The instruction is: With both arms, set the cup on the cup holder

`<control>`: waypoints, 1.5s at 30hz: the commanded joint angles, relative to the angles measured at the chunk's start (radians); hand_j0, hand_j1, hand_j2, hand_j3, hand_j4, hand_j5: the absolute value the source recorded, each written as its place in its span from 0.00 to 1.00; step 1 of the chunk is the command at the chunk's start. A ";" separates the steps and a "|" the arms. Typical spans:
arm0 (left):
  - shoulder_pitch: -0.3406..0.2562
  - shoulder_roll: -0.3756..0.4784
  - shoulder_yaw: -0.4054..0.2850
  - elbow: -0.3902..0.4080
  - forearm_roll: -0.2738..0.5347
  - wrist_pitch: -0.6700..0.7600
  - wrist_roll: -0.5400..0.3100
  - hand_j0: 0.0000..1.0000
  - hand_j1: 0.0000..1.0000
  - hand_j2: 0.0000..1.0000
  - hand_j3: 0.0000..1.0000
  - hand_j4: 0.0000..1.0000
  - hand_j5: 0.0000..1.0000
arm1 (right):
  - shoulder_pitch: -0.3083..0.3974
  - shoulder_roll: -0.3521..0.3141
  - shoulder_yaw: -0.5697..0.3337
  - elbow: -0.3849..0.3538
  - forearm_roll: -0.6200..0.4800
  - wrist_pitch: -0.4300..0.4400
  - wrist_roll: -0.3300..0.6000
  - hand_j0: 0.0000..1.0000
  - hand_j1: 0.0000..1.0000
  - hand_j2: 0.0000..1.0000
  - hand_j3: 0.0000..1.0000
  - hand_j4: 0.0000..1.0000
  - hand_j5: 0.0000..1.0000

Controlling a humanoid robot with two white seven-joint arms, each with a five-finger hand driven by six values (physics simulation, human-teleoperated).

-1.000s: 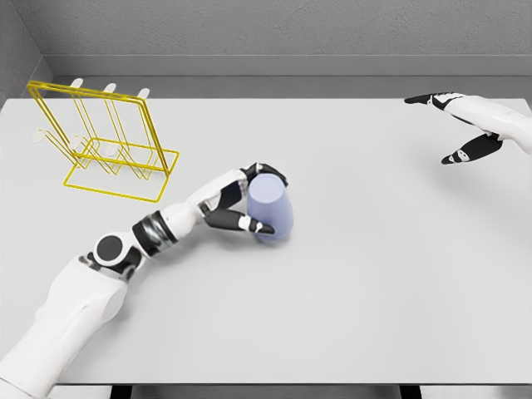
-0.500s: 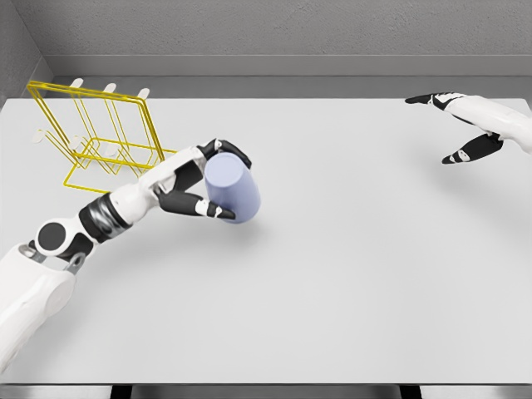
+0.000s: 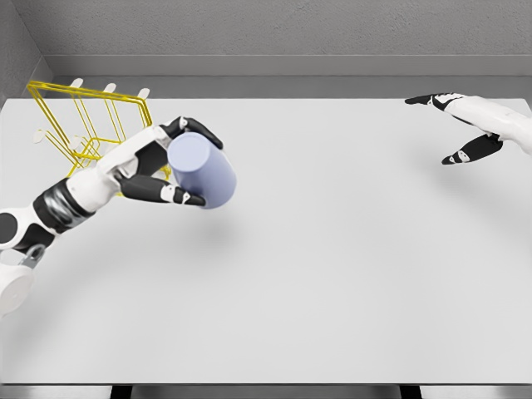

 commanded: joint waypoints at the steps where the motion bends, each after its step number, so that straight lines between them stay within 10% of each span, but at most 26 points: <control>1: 0.000 0.004 0.010 -0.005 0.009 0.005 0.002 0.41 0.41 0.41 0.41 0.41 0.41 | 0.000 -0.001 -0.001 0.000 -0.007 0.002 0.000 1.00 1.00 1.00 1.00 1.00 1.00; 29: -0.018 0.182 0.062 -0.082 0.117 0.002 0.000 0.41 0.41 0.41 0.41 0.41 0.41 | 0.002 -0.001 -0.001 0.000 -0.007 0.002 0.000 1.00 1.00 1.00 1.00 1.00 1.00; 45: -0.057 0.199 0.110 0.068 0.106 0.005 0.016 0.41 0.41 0.41 0.41 0.41 0.41 | 0.002 -0.001 -0.001 0.000 -0.007 0.002 0.000 1.00 1.00 1.00 1.00 1.00 1.00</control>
